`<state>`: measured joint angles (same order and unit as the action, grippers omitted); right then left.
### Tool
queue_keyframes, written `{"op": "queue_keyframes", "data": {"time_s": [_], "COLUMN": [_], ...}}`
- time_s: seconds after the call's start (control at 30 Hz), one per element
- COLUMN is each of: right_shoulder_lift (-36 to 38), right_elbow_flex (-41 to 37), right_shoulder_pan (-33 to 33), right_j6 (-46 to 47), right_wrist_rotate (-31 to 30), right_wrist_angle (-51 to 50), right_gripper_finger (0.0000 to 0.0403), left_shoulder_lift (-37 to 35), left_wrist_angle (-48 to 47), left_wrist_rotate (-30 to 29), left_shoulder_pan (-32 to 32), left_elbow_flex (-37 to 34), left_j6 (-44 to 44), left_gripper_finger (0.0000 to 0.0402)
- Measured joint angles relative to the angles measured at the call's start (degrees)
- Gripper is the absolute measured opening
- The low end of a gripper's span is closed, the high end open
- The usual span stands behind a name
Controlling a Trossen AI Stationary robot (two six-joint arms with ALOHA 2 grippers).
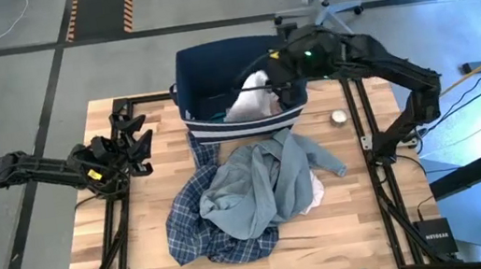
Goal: Sort clothes
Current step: Put the white boxer into the blue laundry bin
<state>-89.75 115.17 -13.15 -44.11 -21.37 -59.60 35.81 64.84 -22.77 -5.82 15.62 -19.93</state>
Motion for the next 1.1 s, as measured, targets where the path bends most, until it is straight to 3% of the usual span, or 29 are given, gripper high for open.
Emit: {"op": "queue_keyframes", "data": {"time_s": [0.17, 0.4, 0.53, 0.83, 0.97, 1.1], "right_shoulder_lift": [-0.2, 0.3, -0.4, -0.5, -0.5, 0.2], "right_elbow_flex": [5.2, 5.0, 4.3, -9.3, -17.7, -25.8], "right_shoulder_pan": [5.8, 17.6, 26.0, 41.6, 46.3, 49.6], "right_j6": [3.9, 10.5, 16.9, 29.5, 36.3, 43.8], "right_wrist_rotate": [0.1, 6.5, 6.7, 3.5, -0.8, -1.2], "right_wrist_angle": [-9.1, -19.6, -23.7, -23.8, -21.9, -18.2], "right_gripper_finger": [0.0165, 0.0166, 0.0166, 0.0166, 0.0166, 0.0166], "left_shoulder_lift": [0.0, 0.0, 0.0, 0.0, 0.0, 0.0], "left_wrist_angle": [0.0, 0.1, 0.1, 0.1, 0.1, 0.1], "left_wrist_rotate": [0.0, 0.0, 0.0, 0.0, 0.0, 0.0], "left_shoulder_pan": [0.0, 0.0, 0.0, 0.0, 0.0, 0.0], "left_elbow_flex": [0.0, 0.0, 0.0, 0.0, 0.0, 0.0], "left_j6": [0.2, 0.3, 0.4, 0.8, 0.8, 1.5], "left_gripper_finger": [0.0208, 0.0208, 0.0208, 0.0208, 0.0208, 0.0208]}}
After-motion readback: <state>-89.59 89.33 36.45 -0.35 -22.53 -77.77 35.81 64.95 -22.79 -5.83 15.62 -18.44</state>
